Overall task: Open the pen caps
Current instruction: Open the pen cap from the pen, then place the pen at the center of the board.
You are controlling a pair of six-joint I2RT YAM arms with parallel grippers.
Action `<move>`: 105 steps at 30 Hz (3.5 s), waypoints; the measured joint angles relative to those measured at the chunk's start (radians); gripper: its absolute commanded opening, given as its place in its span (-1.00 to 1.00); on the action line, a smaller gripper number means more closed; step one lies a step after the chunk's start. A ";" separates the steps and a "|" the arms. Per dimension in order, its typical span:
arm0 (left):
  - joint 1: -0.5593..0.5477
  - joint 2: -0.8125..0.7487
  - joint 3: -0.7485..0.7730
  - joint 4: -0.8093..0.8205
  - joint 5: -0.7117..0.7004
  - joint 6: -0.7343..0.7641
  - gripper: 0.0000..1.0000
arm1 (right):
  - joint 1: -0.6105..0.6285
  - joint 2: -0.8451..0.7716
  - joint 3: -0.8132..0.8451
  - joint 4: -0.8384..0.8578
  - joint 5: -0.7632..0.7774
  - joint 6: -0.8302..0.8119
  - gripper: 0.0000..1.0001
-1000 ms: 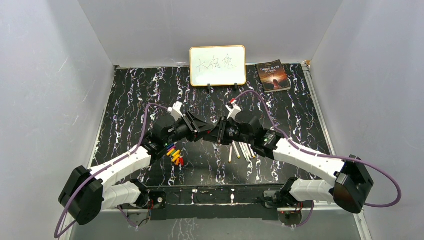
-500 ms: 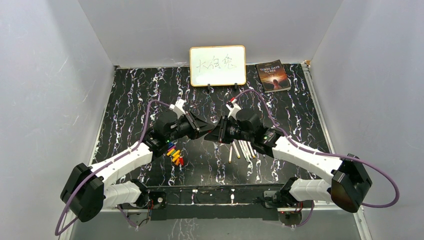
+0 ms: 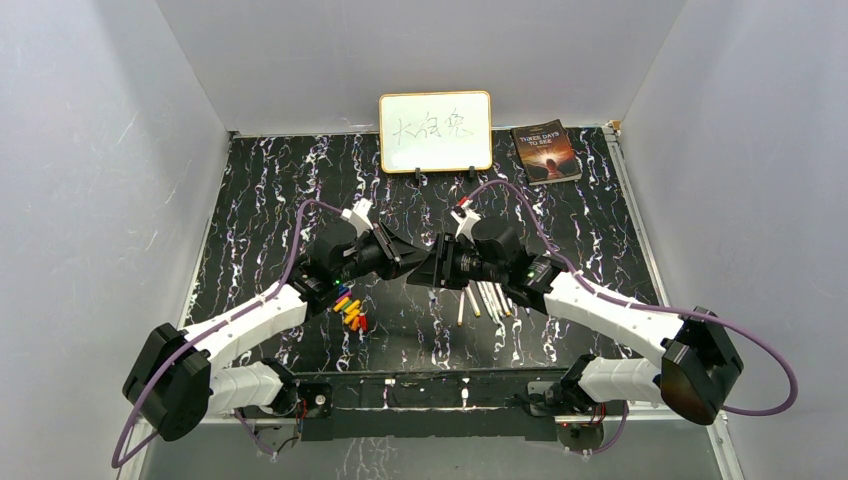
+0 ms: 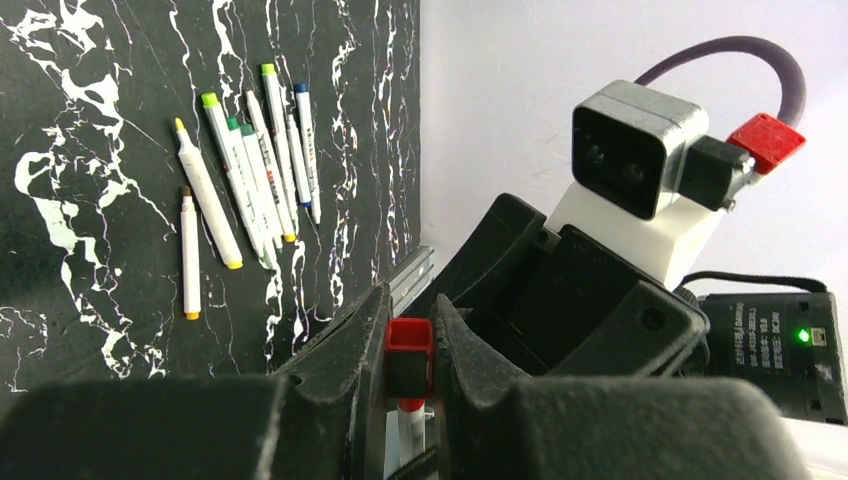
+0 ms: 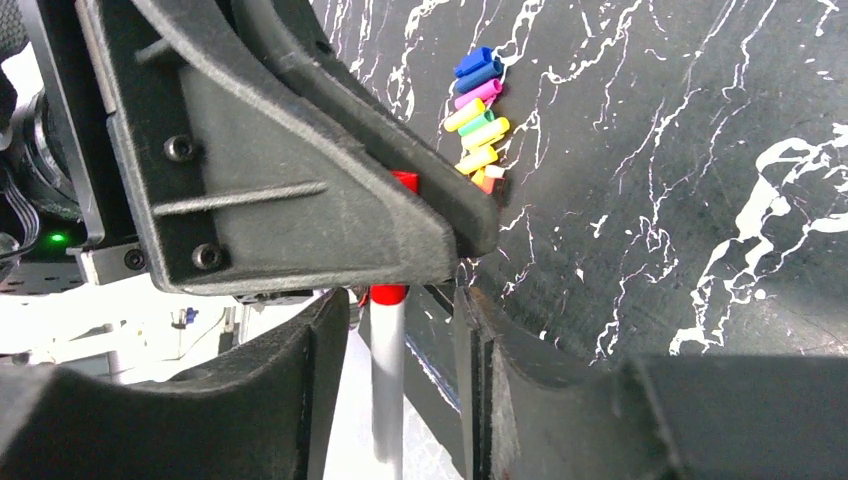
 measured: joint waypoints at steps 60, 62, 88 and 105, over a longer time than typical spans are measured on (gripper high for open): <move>0.233 0.478 0.337 0.104 0.220 0.034 -1.00 | 0.288 -0.053 -0.192 0.150 0.316 0.111 -1.00; 0.298 0.535 0.457 0.084 0.183 0.074 -1.00 | 0.381 -0.049 -0.209 0.119 0.207 0.111 -1.00; 0.328 0.084 0.302 -0.320 0.272 0.346 -1.00 | 0.321 -0.113 -0.054 -0.328 0.409 -0.002 -1.00; 0.328 -0.029 0.145 -0.415 0.285 0.359 -1.00 | 0.167 0.097 -0.015 -0.400 0.783 -0.073 -1.00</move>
